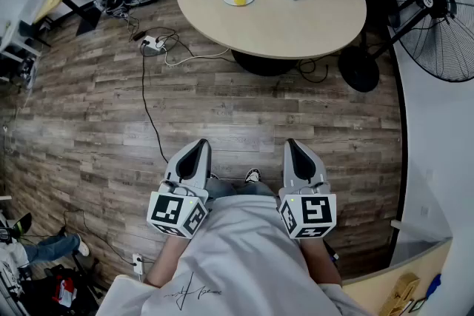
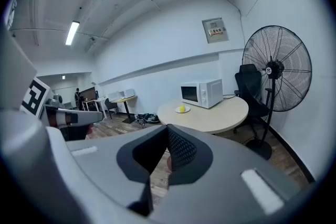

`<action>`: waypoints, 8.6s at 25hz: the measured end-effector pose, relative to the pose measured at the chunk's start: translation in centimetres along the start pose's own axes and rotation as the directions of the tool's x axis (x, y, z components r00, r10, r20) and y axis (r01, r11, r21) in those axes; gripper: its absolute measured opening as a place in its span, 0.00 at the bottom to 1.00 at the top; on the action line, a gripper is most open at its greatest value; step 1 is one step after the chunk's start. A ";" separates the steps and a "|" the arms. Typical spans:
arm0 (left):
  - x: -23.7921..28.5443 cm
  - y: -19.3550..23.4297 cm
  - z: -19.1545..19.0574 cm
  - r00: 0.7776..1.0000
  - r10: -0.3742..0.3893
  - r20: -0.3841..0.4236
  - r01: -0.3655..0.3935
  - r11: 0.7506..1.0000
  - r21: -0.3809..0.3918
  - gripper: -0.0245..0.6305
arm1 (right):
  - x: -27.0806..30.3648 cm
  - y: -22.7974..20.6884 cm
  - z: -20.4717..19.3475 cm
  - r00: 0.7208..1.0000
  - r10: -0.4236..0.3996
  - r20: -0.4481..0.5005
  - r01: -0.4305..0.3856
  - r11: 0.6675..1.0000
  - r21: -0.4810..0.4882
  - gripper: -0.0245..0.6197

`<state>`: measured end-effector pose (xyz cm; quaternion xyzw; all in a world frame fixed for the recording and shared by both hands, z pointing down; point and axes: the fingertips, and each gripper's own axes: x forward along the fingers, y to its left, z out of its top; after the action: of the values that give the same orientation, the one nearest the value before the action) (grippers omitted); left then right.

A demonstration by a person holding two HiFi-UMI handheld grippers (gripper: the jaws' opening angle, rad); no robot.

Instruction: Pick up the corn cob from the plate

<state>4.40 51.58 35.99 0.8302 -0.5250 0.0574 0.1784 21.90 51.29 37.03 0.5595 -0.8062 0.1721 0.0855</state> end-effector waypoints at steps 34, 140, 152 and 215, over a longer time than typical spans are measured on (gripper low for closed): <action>6.1 6.8 4.7 0.999 0.039 -0.023 -0.040 0.999 -0.022 0.02 | 9.0 1.1 4.6 0.993 0.118 -0.014 -0.116 0.990 0.077 0.06; 42.6 30.2 21.2 0.959 -0.246 -0.142 0.251 0.968 0.017 0.02 | 54.2 -5.7 17.8 0.989 -0.026 -0.144 0.042 0.993 0.110 0.06; 43.9 31.6 22.0 0.959 -0.243 -0.145 0.247 0.969 0.009 0.02 | 57.6 -6.4 18.1 0.985 -0.020 -0.174 0.031 0.998 0.061 0.08; 46.7 37.5 21.1 0.961 -0.174 -0.215 0.163 0.984 -0.067 0.02 | 70.0 -10.8 6.3 0.835 -0.006 -0.550 0.022 0.999 0.022 0.42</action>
<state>-10.35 -10.17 38.46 0.8558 -0.4308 0.1207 0.2598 7.13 -15.53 56.32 0.4937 -0.7410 0.3361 0.3070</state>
